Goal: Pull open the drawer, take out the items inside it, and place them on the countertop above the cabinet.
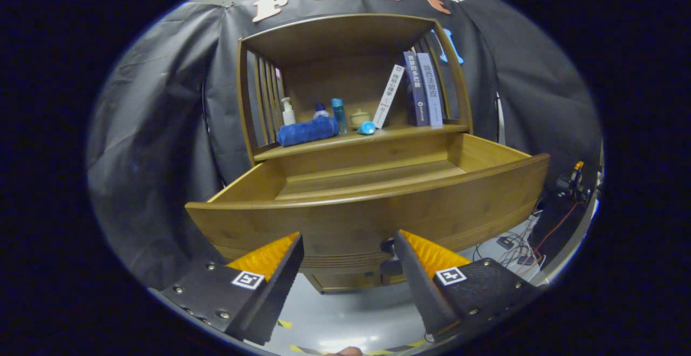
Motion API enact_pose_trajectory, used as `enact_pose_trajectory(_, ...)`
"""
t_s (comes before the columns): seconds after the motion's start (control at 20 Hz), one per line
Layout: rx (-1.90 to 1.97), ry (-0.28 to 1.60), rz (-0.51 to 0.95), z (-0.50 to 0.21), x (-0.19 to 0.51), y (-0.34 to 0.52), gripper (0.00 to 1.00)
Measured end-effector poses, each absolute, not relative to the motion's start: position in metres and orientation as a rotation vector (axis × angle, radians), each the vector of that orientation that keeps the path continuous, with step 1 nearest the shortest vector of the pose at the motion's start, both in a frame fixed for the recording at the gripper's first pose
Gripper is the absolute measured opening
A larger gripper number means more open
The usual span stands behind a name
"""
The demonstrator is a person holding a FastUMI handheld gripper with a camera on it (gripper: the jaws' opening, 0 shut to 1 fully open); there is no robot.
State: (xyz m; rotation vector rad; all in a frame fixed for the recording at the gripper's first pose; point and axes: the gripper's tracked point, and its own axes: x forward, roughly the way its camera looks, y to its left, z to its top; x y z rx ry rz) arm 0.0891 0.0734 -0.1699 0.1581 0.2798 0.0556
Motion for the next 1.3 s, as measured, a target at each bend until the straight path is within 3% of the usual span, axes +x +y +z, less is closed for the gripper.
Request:
enact_pose_trajectory(0.65, 0.131, 0.277, 0.041, -0.175, 0.104, 0.062, 0.98)
enact_pose_trajectory(1.3, 0.198, 0.177, 0.06, -0.147, 0.169, 0.059, 0.99)
